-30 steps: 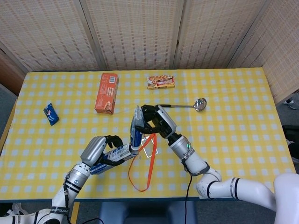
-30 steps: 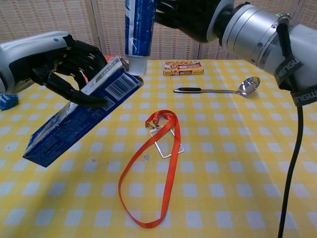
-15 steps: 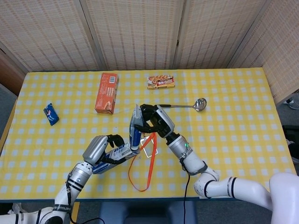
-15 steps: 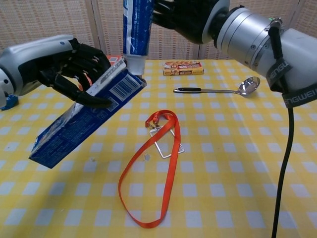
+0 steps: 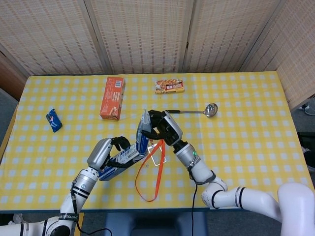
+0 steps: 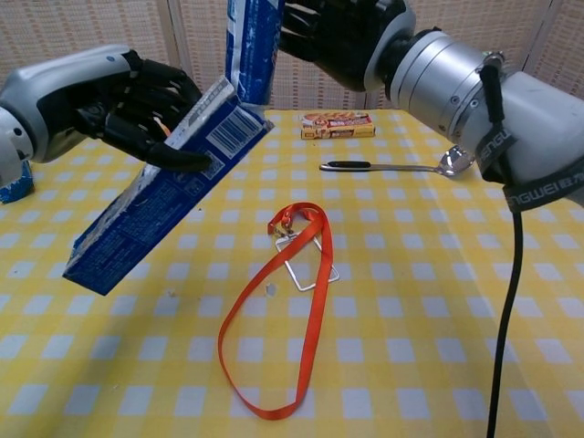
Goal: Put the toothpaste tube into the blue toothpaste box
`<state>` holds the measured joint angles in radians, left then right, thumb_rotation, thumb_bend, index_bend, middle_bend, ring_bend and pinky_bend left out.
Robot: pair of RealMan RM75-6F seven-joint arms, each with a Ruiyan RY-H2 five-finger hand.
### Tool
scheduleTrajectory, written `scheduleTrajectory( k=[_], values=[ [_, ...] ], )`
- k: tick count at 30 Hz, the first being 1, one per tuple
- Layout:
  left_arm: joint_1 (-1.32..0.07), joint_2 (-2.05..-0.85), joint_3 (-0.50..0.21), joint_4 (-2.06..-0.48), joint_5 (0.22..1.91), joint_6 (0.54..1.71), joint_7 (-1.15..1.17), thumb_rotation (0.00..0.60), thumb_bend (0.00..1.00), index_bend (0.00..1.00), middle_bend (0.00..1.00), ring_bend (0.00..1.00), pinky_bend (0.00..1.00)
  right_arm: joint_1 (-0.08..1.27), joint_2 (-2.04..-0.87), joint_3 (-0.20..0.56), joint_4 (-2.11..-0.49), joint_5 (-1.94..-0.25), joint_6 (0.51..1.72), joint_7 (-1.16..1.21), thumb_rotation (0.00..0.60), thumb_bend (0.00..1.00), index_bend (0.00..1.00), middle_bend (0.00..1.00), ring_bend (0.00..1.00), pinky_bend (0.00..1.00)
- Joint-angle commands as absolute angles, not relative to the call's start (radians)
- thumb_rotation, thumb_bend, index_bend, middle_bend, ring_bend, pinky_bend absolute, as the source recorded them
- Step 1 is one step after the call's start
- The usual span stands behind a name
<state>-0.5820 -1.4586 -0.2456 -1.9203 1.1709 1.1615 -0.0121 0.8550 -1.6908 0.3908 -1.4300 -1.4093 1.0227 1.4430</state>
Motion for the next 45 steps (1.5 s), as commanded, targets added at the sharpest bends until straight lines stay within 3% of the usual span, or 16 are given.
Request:
scheduleTrajectory(
  k=[1, 17, 31, 45],
  values=[
    [-0.575, -1.464, -0.251, -1.921, 1.181, 1.177, -0.025, 0.600, 0.18, 0.53, 0.68, 0.50, 0.53, 0.852, -1.711, 0.381, -1.399, -1.425, 1.041, 1.487, 0.600, 0.51, 0.74, 0.70, 0.87, 0.92],
    [-0.546, -1.481, -0.272, -1.917, 1.196, 1.221, -0.107, 0.600, 0.18, 0.54, 0.68, 0.51, 0.53, 0.782, -1.792, 0.366, -1.316, -1.451, 1.215, 1.620, 0.600, 0.51, 0.73, 0.70, 0.87, 0.92],
    [-0.528, -1.479, -0.290, -1.925, 1.202, 1.244, -0.141, 0.600, 0.18, 0.54, 0.68, 0.51, 0.53, 0.779, -1.900, 0.346, -1.206, -1.448, 1.221, 1.762, 0.600, 0.51, 0.74, 0.70, 0.87, 0.92],
    [-0.528, -1.477, -0.289, -1.930, 1.222, 1.246, -0.135, 0.600, 0.18, 0.54, 0.68, 0.51, 0.53, 0.814, -1.917, 0.322, -1.224, -1.468, 1.173, 1.559, 0.600, 0.51, 0.74, 0.70, 0.87, 0.92]
  ],
)
